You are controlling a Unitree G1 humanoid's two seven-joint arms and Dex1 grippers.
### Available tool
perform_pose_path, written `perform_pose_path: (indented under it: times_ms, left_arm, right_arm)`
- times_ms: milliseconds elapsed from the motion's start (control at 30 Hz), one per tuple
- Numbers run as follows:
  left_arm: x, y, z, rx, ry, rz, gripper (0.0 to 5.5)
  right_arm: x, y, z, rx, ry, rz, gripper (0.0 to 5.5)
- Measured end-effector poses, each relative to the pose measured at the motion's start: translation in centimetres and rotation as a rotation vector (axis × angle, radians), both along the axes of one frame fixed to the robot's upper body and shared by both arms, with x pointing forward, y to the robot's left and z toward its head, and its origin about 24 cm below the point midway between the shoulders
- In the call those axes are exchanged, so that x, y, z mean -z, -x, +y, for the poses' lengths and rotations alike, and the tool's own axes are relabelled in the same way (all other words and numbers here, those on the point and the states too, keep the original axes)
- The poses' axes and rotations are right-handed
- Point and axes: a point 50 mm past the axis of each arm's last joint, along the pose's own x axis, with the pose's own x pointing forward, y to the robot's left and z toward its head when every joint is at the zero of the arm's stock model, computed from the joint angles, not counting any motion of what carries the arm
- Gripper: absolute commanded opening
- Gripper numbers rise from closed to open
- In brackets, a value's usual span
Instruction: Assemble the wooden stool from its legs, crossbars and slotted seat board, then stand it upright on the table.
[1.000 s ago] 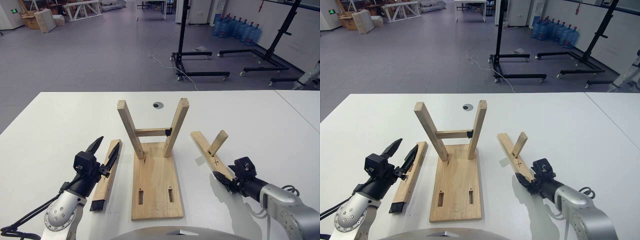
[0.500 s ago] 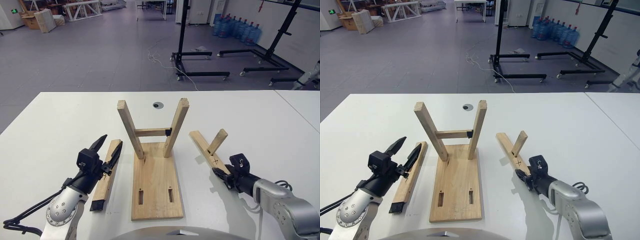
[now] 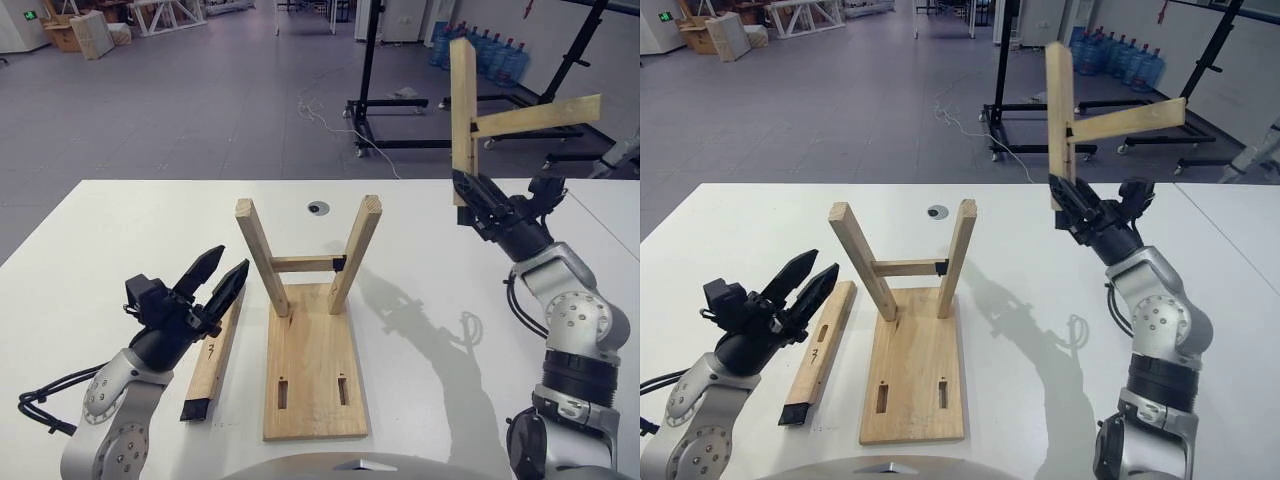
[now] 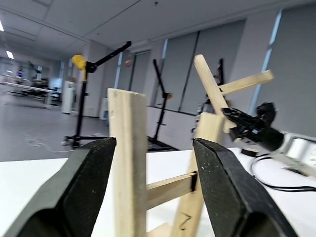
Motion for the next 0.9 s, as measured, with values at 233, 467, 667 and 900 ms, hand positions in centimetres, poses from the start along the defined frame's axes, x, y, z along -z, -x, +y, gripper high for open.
perform_pose_path:
  times_ms: [233, 467, 667, 900]
  left_arm:
    - [-1.2, -0.3, -0.6, 0.448, 0.049, 0.103, 3.0]
    - [-2.4, -1.6, -2.1, 0.56, 0.056, 0.15, 3.96]
    - [-3.5, -1.0, -3.5, 0.603, 0.137, 0.149, 4.15]
    - [-4.5, -0.2, -4.0, 0.616, 0.242, 0.14, 3.98]
  right_arm:
    - [0.2, 6.3, 6.6, -0.737, 0.093, -0.027, 2.05]
    - [1.8, 6.4, 9.5, -0.773, 0.156, -0.05, 2.05]
    - [3.6, 6.0, 10.9, -0.852, 0.248, -0.031, 2.05]
    - [4.8, 6.2, 11.6, -0.935, 0.303, -0.043, 2.05]
